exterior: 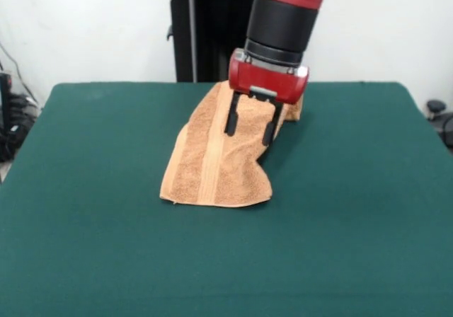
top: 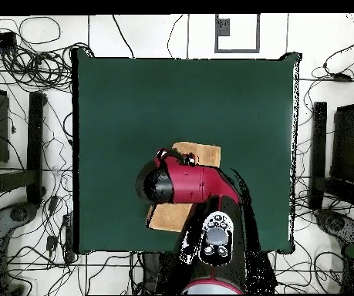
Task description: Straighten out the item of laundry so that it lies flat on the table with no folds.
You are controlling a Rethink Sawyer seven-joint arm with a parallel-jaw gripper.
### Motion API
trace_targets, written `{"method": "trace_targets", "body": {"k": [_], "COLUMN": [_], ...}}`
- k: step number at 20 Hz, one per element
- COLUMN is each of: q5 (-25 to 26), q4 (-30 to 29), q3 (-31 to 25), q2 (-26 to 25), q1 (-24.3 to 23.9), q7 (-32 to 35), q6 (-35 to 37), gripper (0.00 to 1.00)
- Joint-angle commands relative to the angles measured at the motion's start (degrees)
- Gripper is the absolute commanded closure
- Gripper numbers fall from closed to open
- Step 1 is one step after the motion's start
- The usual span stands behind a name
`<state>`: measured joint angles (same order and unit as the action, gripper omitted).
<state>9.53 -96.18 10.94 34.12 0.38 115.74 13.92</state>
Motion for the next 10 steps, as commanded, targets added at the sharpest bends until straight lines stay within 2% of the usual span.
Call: {"method": "trace_targets", "body": {"k": [1,10], "q5": [0.1,0.3], "q4": [2.5,1.8], "q3": [-4.5,-7.8], "q2": [-3.2,-6.5], "q1": [-2.0,-4.2], "q7": [3.5,4.6], "q6": [2.2,-3.5], "gripper": [0.0,0.0]}}
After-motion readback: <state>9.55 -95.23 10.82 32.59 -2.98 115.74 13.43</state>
